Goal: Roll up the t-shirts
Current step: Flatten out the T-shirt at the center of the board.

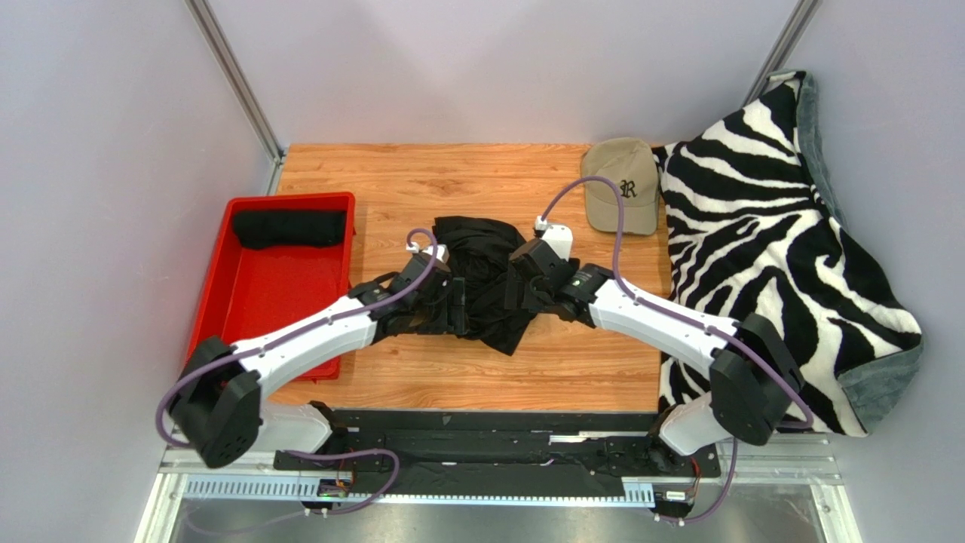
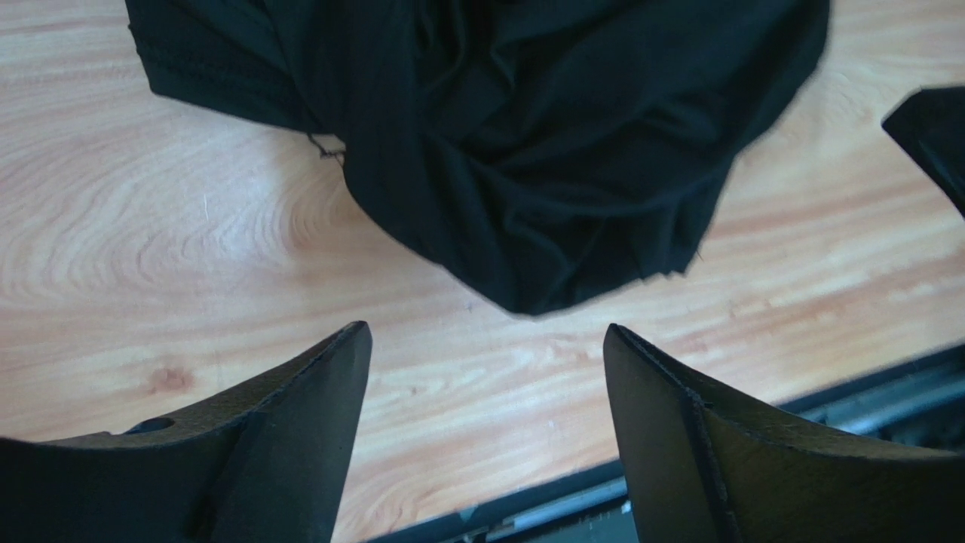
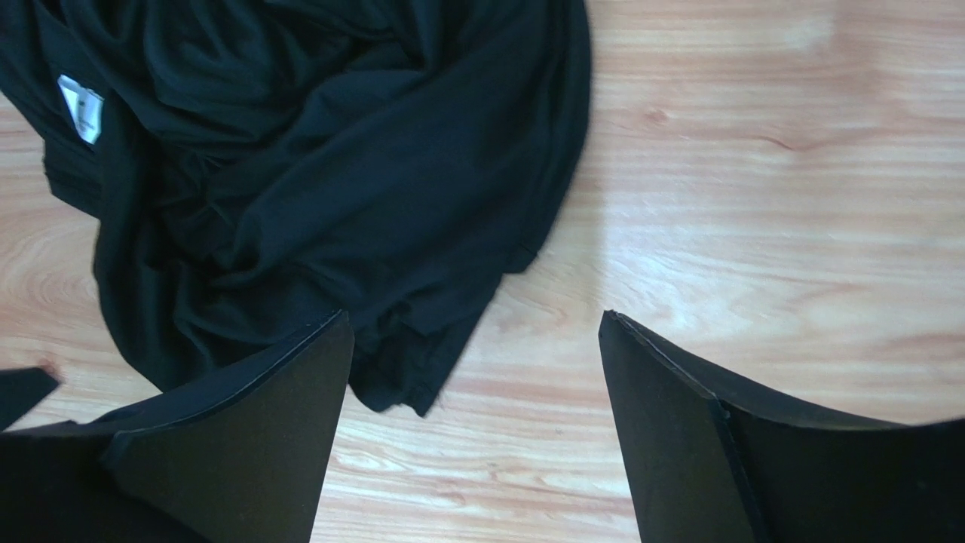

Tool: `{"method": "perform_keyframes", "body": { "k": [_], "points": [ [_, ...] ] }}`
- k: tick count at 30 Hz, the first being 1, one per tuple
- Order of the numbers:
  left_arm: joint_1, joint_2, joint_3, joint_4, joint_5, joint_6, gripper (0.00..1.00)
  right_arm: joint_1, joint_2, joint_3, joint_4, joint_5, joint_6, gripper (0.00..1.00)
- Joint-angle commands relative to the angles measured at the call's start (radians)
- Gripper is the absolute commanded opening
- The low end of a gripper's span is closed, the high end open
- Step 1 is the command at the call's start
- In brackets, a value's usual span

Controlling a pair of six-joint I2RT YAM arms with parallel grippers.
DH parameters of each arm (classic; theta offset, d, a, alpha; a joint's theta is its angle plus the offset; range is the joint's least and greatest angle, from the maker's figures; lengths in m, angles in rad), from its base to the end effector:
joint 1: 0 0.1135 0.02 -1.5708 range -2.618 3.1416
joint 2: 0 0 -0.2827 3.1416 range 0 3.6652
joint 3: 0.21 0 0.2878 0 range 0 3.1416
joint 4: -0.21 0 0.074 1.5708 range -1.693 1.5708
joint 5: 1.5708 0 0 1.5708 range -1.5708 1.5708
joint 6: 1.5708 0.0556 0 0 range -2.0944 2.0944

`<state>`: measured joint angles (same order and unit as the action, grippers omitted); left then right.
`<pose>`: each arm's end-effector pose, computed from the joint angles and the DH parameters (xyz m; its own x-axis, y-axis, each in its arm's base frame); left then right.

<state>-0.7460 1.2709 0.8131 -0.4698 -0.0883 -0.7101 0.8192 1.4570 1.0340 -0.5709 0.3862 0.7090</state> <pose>0.2186 -0.1953 0.2095 -0.8610 -0.0885 -0.5008 0.1001 0.9360 -0.3375 0.2459 0.2324 0.2283 -0.7837 0.0448 -0.6195 -0.0346 0.9927 0.1155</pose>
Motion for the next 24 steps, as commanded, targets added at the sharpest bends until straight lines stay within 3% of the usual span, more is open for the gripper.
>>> {"method": "perform_keyframes", "body": {
  "k": [1,6,8,9,10,12,13,14,16,17,18,24],
  "points": [
    [0.008,0.120,0.075,0.099,-0.082,-0.045,0.78,-0.003,0.078,0.078,0.092,-0.007,-0.019,0.84],
    [0.043,0.235,0.127,0.109,-0.108,-0.046,0.66,-0.034,0.175,0.107,0.120,-0.027,-0.016,0.83],
    [0.051,0.269,0.133,0.125,-0.099,-0.046,0.54,-0.057,0.216,0.098,0.157,-0.068,-0.013,0.83],
    [0.060,0.280,0.139,0.125,-0.097,-0.042,0.47,-0.087,0.232,0.094,0.195,-0.093,-0.008,0.82],
    [0.062,0.298,0.147,0.114,-0.105,-0.038,0.33,-0.101,0.249,0.095,0.209,-0.139,0.000,0.81],
    [0.071,0.304,0.176,0.077,-0.123,-0.026,0.16,-0.141,0.290,0.112,0.224,-0.168,0.001,0.73],
    [0.077,0.294,0.182,0.068,-0.131,-0.019,0.00,-0.152,0.298,0.118,0.220,-0.179,0.000,0.68],
    [0.091,0.283,0.198,0.060,-0.133,-0.009,0.00,-0.161,0.296,0.123,0.212,-0.176,0.000,0.52],
    [0.103,0.233,0.213,0.022,-0.160,0.015,0.00,-0.181,0.263,0.120,0.197,-0.152,0.000,0.30],
    [0.114,0.211,0.231,0.008,-0.169,0.024,0.00,-0.187,0.246,0.118,0.194,-0.145,-0.006,0.11],
    [0.120,0.191,0.244,-0.019,-0.180,0.046,0.00,-0.198,0.217,0.120,0.187,-0.144,-0.011,0.02],
    [0.165,0.053,0.382,-0.136,-0.246,0.138,0.00,-0.226,0.151,0.257,0.053,-0.103,-0.066,0.00]
  ]
}}
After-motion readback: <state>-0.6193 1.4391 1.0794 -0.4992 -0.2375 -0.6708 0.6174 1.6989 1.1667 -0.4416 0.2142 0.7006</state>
